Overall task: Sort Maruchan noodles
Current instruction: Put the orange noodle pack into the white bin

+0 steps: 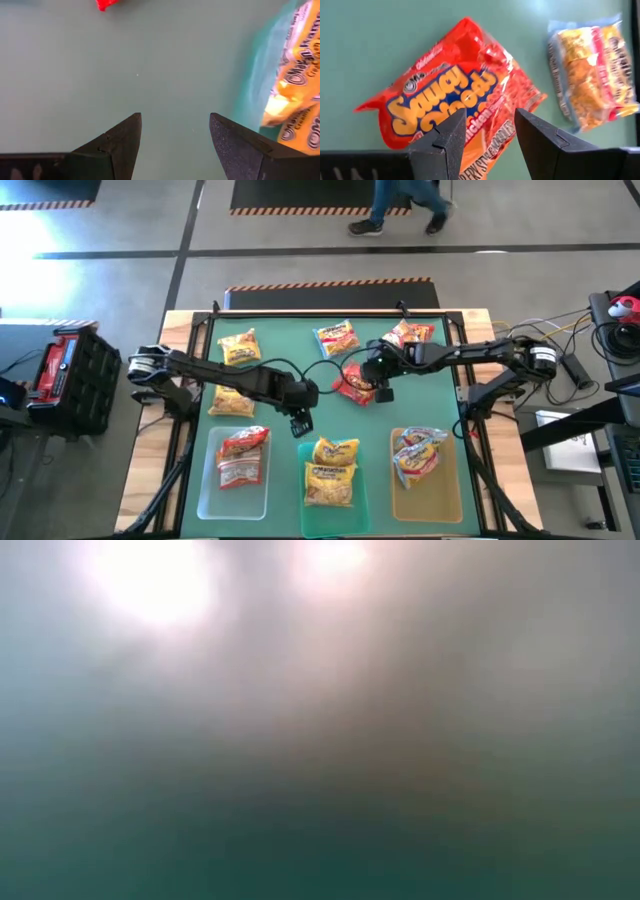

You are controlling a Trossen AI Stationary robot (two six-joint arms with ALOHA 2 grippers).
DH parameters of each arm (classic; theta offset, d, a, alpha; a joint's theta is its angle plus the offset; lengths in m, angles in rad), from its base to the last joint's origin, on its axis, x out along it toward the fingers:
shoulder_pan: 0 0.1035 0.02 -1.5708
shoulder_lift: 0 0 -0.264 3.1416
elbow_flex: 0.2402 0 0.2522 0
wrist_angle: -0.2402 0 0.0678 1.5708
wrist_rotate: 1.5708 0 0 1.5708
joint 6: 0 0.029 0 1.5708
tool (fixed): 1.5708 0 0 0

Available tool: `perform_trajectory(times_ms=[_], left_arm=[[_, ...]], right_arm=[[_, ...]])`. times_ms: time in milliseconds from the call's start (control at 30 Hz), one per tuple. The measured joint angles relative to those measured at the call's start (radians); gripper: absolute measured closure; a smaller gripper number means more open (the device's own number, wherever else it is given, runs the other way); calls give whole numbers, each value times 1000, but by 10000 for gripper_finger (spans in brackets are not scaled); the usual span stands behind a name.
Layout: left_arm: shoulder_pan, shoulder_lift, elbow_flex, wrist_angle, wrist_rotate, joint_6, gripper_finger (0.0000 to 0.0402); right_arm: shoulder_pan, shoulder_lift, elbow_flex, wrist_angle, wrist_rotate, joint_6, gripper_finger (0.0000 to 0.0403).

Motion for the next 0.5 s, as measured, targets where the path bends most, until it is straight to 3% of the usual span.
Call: perform_trajectory(times_ms=[333,500], left_arm=[[31,-71,-132,122,25,6,184],[37,-85,-167,157,28,0,184]], right_arm=[[0,125,5,28,-42,111,243],[-1,138,4,40,-49,449,243]])
